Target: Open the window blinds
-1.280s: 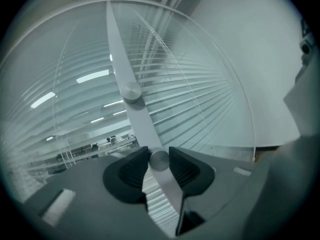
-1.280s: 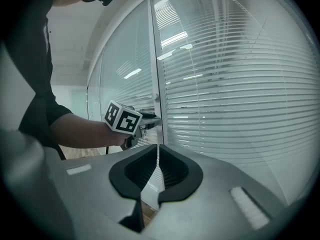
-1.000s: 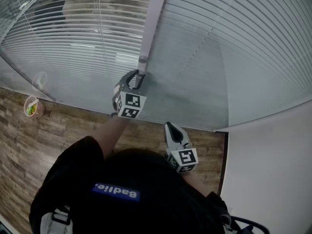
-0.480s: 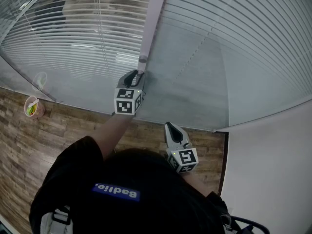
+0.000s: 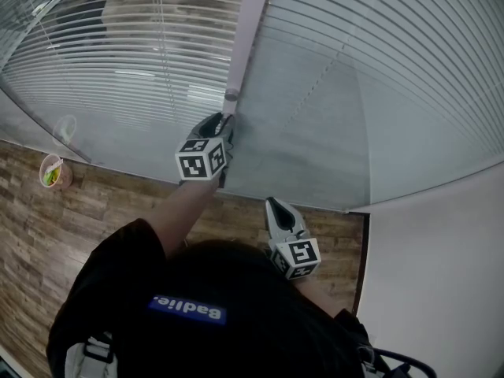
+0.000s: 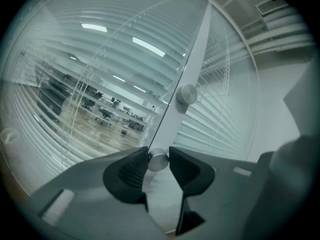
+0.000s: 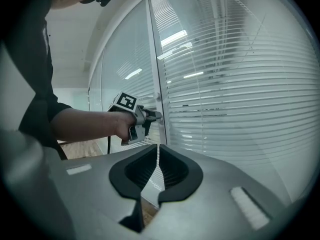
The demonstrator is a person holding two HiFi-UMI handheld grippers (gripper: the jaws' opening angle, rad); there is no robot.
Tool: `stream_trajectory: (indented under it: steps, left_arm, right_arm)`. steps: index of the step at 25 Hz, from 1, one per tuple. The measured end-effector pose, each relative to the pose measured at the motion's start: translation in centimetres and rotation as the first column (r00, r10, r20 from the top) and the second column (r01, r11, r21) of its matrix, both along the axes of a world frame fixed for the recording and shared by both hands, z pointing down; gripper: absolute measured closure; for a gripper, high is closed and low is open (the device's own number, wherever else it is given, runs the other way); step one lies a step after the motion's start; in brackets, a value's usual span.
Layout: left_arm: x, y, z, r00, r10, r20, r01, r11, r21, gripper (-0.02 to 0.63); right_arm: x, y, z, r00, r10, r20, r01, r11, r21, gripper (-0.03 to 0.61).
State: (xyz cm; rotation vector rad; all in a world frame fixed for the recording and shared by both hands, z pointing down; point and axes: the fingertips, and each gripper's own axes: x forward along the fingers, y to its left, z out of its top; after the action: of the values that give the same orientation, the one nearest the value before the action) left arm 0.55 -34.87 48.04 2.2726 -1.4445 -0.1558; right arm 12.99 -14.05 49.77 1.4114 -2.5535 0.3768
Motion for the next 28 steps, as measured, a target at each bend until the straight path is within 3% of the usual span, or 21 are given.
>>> stream_trajectory:
  steps: [2, 3, 5, 6, 7, 9, 10, 12, 14, 15, 16, 17, 19, 22, 24, 28]
  left_arm:
    - [-0.2, -0.1, -0.1, 0.999, 0.005, -0.043, -0.005, 1.000, -0.006, 0.485]
    - [-0.3, -0.1, -0.1, 1.000, 0.012, -0.015, -0.012, 1.000, 0.011, 0.480]
    - [-0.2, 0.2, -0.3, 0.985, 0.041, 0.169, -0.058, 0.994, 0.095, 0.440]
    - [0.0, 0.4, -0.5, 0.953, 0.050, 0.298, -0.101, 0.983, 0.155, 0.423]
    - [0.2, 0.7, -0.8, 0.903, 0.046, 0.428, -0.154, 0.963, 0.220, 0.397]
    - [0.9, 1.4, -1.2, 0.755, -0.002, 0.656, -0.279, 0.904, 0.324, 0.377]
    - [1.3, 1.7, -1.2, 0.656, -0.038, 0.754, -0.348, 0.871, 0.347, 0.374]
    - [1.9, 2.0, -0.5, 0.408, -0.128, 0.904, -0.483, 0.810, 0.333, 0.374]
    - [2.0, 2.1, 0.4, 0.167, -0.226, 0.960, -0.583, 0.762, 0.281, 0.384]
    - [2.0, 2.2, 0.7, 0.078, -0.267, 0.961, -0.617, 0.744, 0.257, 0.391]
    - [2.0, 2.2, 0.9, 0.013, -0.299, 0.954, -0.644, 0.728, 0.237, 0.402]
    - [2.0, 2.2, 1.1, -0.032, -0.323, 0.946, -0.665, 0.714, 0.221, 0.420]
    - [2.1, 2.3, 1.8, -0.092, -0.343, 0.935, -0.696, 0.693, 0.186, 0.442]
    - [2.2, 2.3, 2.5, -0.138, -0.360, 0.923, -0.718, 0.678, 0.157, 0.453]
    - [2.1, 2.0, 2.2, -0.149, -0.377, 0.914, -0.719, 0.676, 0.161, 0.459]
    - [2.1, 1.9, 1.9, -0.133, -0.368, 0.920, -0.710, 0.683, 0.171, 0.491]
  right_arm:
    - [-0.3, 0.0, 0.2, 1.000, -0.015, 0.001, 0.015, 1.000, -0.009, 0.560]
    - [-0.5, 0.0, 0.4, 1.000, -0.023, 0.001, 0.023, 1.000, -0.012, 0.557]
    - [-0.6, 0.0, 0.5, 0.999, -0.033, 0.002, 0.033, 0.999, -0.015, 0.551]
    - [-0.7, 0.0, 0.5, 0.999, -0.035, 0.005, 0.035, 0.999, -0.016, 0.551]
    - [-0.6, 0.0, 0.5, 0.999, -0.035, 0.008, 0.035, 0.999, -0.018, 0.551]
    - [-0.5, 0.0, 0.6, 0.999, -0.033, 0.014, 0.033, 0.999, -0.023, 0.551]
    - [-0.5, 0.0, 0.7, 0.999, -0.032, 0.016, 0.032, 0.999, -0.025, 0.551]
    - [-0.6, -0.1, 0.8, 0.999, -0.033, 0.015, 0.034, 0.999, -0.026, 0.551]
    - [-0.7, -0.1, 0.8, 0.999, -0.035, 0.011, 0.035, 0.999, -0.026, 0.551]
    - [-0.7, -0.1, 0.9, 0.999, -0.033, 0.011, 0.034, 0.999, -0.027, 0.551]
    - [-0.7, -0.1, 0.9, 0.999, -0.031, 0.012, 0.031, 0.999, -0.029, 0.551]
    - [-0.7, -0.1, 0.9, 1.000, -0.028, 0.014, 0.028, 0.999, -0.031, 0.551]
    - [-0.6, -0.2, 1.0, 1.000, -0.023, 0.014, 0.024, 0.999, -0.032, 0.551]
    - [-0.6, -0.3, 1.1, 1.000, -0.023, 0.012, 0.024, 0.999, -0.034, 0.551]
    - [-0.7, -0.3, 1.2, 1.000, -0.021, 0.012, 0.022, 0.999, -0.036, 0.551]
    - [-0.6, -0.3, 1.1, 1.000, -0.014, 0.013, 0.014, 0.999, -0.035, 0.551]
